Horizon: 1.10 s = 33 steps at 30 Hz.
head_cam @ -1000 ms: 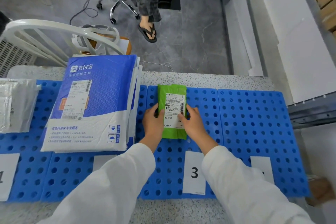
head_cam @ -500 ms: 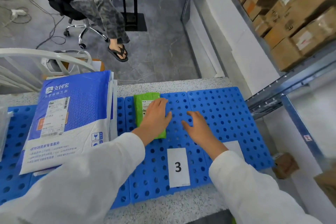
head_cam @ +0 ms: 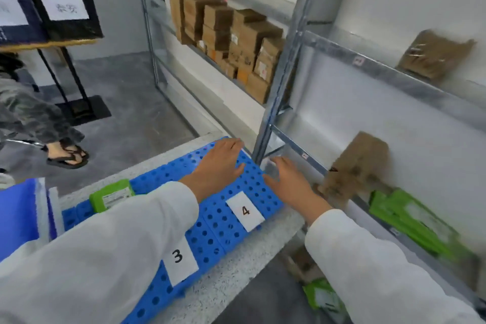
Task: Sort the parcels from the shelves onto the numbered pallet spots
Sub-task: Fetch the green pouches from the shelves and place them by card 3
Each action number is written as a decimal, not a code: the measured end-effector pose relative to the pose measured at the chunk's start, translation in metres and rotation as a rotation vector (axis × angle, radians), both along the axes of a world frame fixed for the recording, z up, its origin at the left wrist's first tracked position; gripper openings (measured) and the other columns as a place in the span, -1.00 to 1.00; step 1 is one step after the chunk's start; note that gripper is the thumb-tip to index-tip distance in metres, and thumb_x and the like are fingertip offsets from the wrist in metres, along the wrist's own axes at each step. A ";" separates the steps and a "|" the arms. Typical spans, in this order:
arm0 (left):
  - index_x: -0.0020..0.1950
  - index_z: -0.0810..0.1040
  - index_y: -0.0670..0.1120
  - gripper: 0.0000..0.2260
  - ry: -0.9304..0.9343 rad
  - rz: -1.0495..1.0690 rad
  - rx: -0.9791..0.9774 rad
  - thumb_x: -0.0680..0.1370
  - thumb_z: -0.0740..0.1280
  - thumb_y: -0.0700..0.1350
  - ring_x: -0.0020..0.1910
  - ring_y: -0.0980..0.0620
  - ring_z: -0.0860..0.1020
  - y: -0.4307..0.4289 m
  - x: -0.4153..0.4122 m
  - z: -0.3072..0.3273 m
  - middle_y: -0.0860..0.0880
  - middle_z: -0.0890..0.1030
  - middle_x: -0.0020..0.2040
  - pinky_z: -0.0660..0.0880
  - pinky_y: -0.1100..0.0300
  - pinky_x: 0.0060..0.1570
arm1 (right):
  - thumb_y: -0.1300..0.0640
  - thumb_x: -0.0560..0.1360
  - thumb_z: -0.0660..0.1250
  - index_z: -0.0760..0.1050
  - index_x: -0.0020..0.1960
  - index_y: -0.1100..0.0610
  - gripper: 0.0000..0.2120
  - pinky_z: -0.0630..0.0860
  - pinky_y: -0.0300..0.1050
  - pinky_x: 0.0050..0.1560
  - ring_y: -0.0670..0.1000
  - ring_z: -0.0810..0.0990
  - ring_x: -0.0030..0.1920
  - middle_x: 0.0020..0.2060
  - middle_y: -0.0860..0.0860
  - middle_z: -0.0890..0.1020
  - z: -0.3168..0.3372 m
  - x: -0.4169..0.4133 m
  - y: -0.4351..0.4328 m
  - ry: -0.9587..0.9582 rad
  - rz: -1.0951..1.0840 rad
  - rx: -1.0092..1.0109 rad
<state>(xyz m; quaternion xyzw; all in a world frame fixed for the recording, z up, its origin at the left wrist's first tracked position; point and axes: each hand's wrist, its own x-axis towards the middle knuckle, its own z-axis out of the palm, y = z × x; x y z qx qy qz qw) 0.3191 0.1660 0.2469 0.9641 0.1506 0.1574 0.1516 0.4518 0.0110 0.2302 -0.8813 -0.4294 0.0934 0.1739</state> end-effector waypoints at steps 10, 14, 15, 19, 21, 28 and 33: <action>0.20 0.56 -0.28 -0.59 -0.075 -0.429 0.243 0.40 0.42 -0.16 0.16 -0.19 0.56 -0.198 0.106 0.052 -0.21 0.59 0.16 0.36 0.10 0.25 | 0.04 0.52 0.33 0.32 0.42 0.13 -0.49 0.41 -0.01 0.18 0.17 0.43 0.27 0.28 0.11 0.45 0.041 0.036 -0.209 -0.148 -0.233 0.031; 0.05 0.62 -0.28 -0.67 -0.001 -0.565 0.420 0.44 0.26 -0.09 0.11 -0.23 0.57 -0.254 0.125 0.054 -0.22 0.61 0.09 0.50 -0.05 0.15 | 0.00 0.55 0.28 0.31 0.43 0.16 -0.49 0.40 -0.01 0.24 0.16 0.42 0.31 0.33 0.12 0.43 0.039 0.040 -0.277 -0.106 -0.372 0.056; 0.17 0.57 -0.28 -0.58 0.016 -0.557 0.375 0.48 0.18 -0.03 0.18 -0.23 0.52 -0.262 0.129 0.052 -0.21 0.58 0.18 0.46 -0.08 0.22 | -0.01 0.55 0.27 0.32 0.43 0.16 -0.50 0.40 0.00 0.25 0.16 0.41 0.31 0.33 0.12 0.43 0.037 0.042 -0.288 -0.103 -0.387 0.051; 0.43 0.37 -0.19 -0.51 -0.008 -0.530 0.344 0.56 0.26 0.01 0.37 -0.12 0.36 -0.305 0.143 0.044 -0.12 0.43 0.38 0.24 0.05 0.40 | -0.03 0.57 0.24 0.26 0.46 0.17 -0.47 0.37 -0.01 0.29 0.14 0.37 0.36 0.37 0.12 0.39 0.031 0.046 -0.338 -0.071 -0.464 0.032; 0.45 0.35 -0.16 -0.52 -0.012 -0.552 0.332 0.56 0.27 -0.01 0.38 -0.08 0.34 -0.320 0.150 0.042 -0.09 0.43 0.39 0.23 0.09 0.39 | -0.01 0.58 0.22 0.24 0.48 0.18 -0.47 0.36 -0.01 0.31 0.14 0.35 0.37 0.38 0.12 0.37 0.026 0.050 -0.354 -0.050 -0.483 0.031; 0.47 0.27 -0.14 -0.52 0.030 -0.620 0.313 0.60 0.23 0.00 0.45 -0.02 0.23 -0.335 0.209 0.030 -0.04 0.33 0.45 0.13 0.19 0.40 | 0.00 0.59 0.20 0.21 0.49 0.15 -0.47 0.34 0.00 0.35 0.11 0.31 0.40 0.40 0.09 0.34 0.007 0.078 -0.368 0.010 -0.560 0.043; 0.43 0.31 -0.16 -0.55 0.109 -0.683 0.269 0.59 0.25 -0.01 0.44 -0.06 0.26 -0.330 0.262 0.003 -0.07 0.34 0.43 0.16 0.14 0.41 | 0.02 0.56 0.22 0.21 0.49 0.13 -0.46 0.33 -0.02 0.35 0.09 0.30 0.40 0.40 0.06 0.33 -0.011 0.118 -0.367 0.083 -0.648 0.019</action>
